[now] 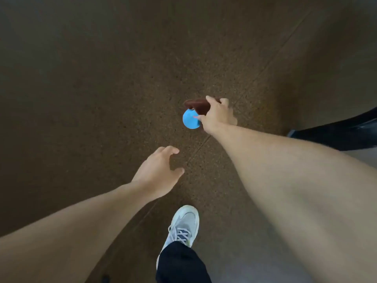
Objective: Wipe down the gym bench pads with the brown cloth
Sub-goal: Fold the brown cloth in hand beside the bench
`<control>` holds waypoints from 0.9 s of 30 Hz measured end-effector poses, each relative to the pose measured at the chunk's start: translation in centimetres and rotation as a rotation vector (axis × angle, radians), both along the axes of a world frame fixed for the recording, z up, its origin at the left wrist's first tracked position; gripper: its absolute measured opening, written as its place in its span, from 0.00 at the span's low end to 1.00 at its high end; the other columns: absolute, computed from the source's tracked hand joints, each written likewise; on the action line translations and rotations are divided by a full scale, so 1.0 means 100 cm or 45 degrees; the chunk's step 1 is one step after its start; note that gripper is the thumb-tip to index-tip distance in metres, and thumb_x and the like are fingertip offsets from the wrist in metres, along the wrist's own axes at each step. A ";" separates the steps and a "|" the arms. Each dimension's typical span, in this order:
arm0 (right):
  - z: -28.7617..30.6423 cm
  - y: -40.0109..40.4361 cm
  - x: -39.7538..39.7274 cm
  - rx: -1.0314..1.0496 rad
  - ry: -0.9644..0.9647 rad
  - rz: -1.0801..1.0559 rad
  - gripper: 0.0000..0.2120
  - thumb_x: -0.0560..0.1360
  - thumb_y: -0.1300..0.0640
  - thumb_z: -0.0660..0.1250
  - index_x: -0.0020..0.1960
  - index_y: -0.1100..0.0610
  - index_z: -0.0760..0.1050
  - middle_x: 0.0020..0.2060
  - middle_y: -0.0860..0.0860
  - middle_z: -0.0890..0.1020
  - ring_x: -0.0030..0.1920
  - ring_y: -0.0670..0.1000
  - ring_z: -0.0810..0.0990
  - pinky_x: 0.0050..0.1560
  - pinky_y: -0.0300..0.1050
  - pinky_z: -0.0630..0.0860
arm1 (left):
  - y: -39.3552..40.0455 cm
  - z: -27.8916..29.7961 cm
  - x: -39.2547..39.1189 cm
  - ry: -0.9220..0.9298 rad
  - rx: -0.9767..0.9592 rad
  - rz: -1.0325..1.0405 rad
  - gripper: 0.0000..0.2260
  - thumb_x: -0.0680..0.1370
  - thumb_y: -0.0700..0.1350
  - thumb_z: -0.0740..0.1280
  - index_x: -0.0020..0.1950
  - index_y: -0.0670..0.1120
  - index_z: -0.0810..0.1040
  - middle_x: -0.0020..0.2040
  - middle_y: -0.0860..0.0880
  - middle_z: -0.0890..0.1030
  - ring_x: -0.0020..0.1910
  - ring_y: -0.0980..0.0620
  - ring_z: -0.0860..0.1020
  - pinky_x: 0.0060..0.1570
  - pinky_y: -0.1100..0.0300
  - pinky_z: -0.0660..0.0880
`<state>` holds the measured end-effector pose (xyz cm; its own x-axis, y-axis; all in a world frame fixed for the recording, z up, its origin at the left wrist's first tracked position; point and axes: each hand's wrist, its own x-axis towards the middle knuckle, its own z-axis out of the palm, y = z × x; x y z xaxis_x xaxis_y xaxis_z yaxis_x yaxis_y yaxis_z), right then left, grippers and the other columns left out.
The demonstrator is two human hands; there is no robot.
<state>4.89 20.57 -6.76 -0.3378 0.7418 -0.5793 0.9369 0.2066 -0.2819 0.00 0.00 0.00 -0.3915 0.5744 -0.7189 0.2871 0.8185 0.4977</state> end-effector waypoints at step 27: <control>0.201 -0.269 0.092 -0.249 0.633 0.070 0.19 0.83 0.65 0.65 0.55 0.38 0.76 0.52 0.37 0.84 0.56 0.40 0.81 0.56 0.36 0.74 | -0.237 0.147 0.031 -0.348 0.071 0.985 0.19 0.84 0.57 0.60 0.71 0.51 0.75 0.66 0.57 0.78 0.66 0.58 0.74 0.64 0.61 0.69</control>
<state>14.04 -6.35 13.33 -0.6423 0.6095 -0.4648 0.6696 0.1510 -0.7272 3.14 -23.75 14.68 -0.5065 0.2516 -0.8247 -0.4852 0.7075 0.5138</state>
